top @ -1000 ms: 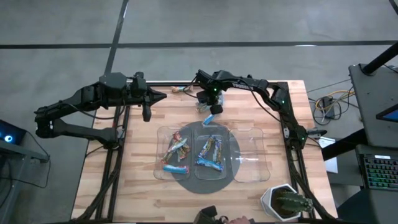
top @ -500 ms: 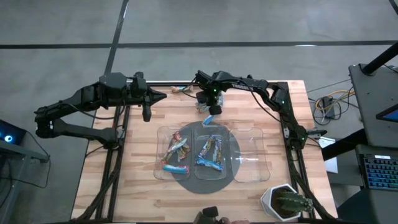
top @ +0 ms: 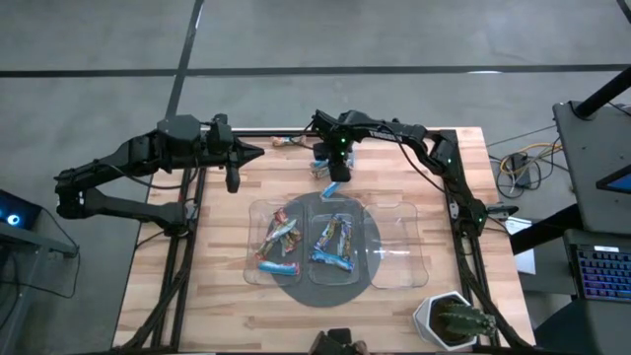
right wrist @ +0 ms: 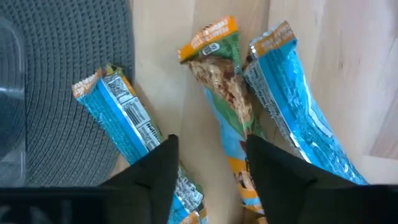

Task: Pick and place Granola Bars by type
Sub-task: Put the yellow granola bar into the right transparent bin

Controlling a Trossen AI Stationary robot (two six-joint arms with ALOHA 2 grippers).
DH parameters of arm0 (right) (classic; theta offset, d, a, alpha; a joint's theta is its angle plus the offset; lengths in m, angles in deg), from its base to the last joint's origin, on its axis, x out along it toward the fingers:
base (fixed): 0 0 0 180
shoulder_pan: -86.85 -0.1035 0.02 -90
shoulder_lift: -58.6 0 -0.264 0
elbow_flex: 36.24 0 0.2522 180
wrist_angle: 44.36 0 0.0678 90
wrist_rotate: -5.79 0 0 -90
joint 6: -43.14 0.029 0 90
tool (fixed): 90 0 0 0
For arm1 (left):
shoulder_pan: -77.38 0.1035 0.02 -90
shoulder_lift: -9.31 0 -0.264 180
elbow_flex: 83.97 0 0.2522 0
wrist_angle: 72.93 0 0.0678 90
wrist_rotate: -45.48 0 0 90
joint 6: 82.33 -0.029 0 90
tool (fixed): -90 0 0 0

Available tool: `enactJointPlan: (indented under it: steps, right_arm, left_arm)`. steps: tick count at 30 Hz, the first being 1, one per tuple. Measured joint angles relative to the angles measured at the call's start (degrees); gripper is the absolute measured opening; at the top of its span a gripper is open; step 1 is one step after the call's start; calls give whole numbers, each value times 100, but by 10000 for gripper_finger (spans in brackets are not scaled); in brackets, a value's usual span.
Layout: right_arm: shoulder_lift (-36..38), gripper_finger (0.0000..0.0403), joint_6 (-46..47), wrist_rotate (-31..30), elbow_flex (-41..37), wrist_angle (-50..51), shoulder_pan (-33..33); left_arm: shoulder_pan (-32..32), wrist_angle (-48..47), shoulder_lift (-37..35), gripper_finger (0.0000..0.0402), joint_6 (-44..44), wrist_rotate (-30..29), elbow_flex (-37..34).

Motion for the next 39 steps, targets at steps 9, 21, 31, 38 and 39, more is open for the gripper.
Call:
enactJointPlan:
  steps: [9,21,31,38,39]
  right_arm:
    - [90,288,-196,20,0,149,27]
    - [558,293,-171,698,-1,139,26]
    - [1393,277,-151,926,-633,88,-80]
    - [2287,268,-459,903,-1799,-311,-74]
    - [2375,267,-587,898,-1974,-458,-74]
  left_arm:
    - [0,-3,0,0,15,-13,0]
    - [0,-5,0,0,31,-50,0]
    - [0,-16,11,0,96,-48,2]
    - [0,-14,11,0,94,-163,2]
    - [0,-14,11,0,94,-189,2]
